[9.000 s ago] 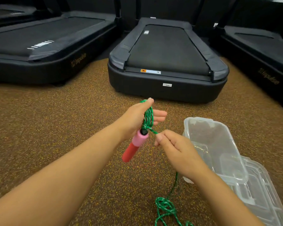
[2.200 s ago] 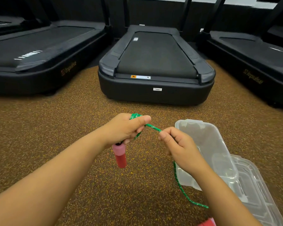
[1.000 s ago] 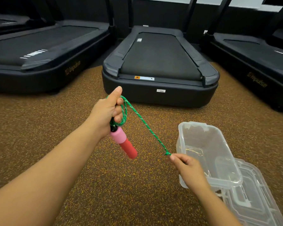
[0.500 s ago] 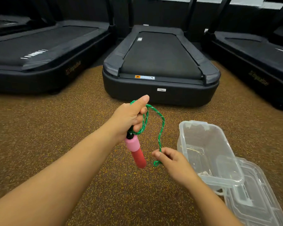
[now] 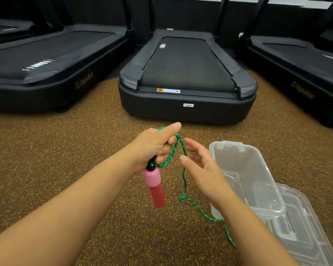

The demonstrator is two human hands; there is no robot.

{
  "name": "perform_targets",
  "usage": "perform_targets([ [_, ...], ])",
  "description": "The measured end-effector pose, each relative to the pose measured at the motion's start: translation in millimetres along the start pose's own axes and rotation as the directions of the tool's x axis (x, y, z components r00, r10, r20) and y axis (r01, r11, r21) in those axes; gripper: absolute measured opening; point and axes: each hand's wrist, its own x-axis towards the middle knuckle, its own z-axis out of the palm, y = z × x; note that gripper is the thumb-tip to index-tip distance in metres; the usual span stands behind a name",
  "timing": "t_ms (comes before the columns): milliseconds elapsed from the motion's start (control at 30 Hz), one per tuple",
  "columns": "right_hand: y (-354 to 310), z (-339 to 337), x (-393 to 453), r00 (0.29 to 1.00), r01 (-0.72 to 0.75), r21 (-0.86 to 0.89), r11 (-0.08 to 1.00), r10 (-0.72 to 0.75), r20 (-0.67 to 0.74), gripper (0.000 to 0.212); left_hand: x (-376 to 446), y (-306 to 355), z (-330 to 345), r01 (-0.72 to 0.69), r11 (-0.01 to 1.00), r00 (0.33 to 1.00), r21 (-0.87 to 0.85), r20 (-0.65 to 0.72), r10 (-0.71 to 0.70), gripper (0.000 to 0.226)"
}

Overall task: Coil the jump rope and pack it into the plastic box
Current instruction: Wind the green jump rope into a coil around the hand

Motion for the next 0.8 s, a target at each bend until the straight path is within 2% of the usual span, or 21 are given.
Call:
perform_targets([
  [100,-0.9,2.5,-2.1,0.999,0.012,-0.095,0.995,-0.009,0.032,0.018,-1.2,1.3,2.1,0.015,1.000,1.000,-0.017,0.022,-0.014,0.046],
  [167,-0.2,3.8,-4.2,1.000,-0.017,0.039,0.999,0.017,0.015,0.017,-1.9,0.8,2.0,0.039,0.997,0.999,-0.059,0.025,-0.037,0.047],
  [233,0.3,5.5,-5.0,0.995,-0.056,0.257,0.965,0.074,-0.063,0.022,-2.5,0.5,1.4,0.063,0.989,0.998,-0.132,0.024,-0.061,0.046],
  [267,3.0,5.9,-4.9,0.989,-0.069,0.289,0.955,0.104,-0.108,0.024,-2.6,0.7,1.0,0.072,0.980,0.997,-0.185,0.029,-0.068,0.045],
  [333,13.4,7.6,-5.1,0.981,-0.095,0.180,0.979,0.123,-0.151,0.028,-2.0,2.1,1.4,0.081,0.952,0.997,-0.294,0.041,-0.072,0.042],
  [400,23.7,11.0,-7.8,0.988,-0.083,-0.079,0.993,0.072,-0.133,0.032,-0.7,3.5,2.8,0.075,0.938,0.997,-0.339,0.029,-0.069,0.041],
  [500,24.7,17.9,-17.9,1.000,-0.004,-0.474,0.881,-0.006,-0.019,0.033,1.5,5.1,4.9,0.101,0.927,0.995,-0.361,0.015,-0.102,0.053],
  [567,17.4,22.1,-24.1,0.998,0.057,-0.610,0.791,-0.039,0.043,0.034,1.5,6.5,5.7,0.129,0.902,0.991,-0.412,0.016,-0.134,0.058],
  [667,5.6,24.6,-28.7,0.987,0.155,-0.674,0.722,-0.091,0.130,0.033,0.5,6.4,6.3,0.091,0.922,0.994,-0.377,-0.024,-0.108,0.052],
  [733,-5.6,24.3,-29.7,0.976,0.213,-0.654,0.726,-0.132,0.171,0.032,0.7,1.9,7.3,0.056,0.965,0.995,-0.256,-0.063,-0.074,0.044],
  [800,-18.1,22.4,-28.3,0.965,0.259,-0.610,0.749,-0.177,0.193,0.031,1.5,-4.1,7.7,0.056,0.990,0.996,-0.132,-0.061,-0.065,0.052],
])
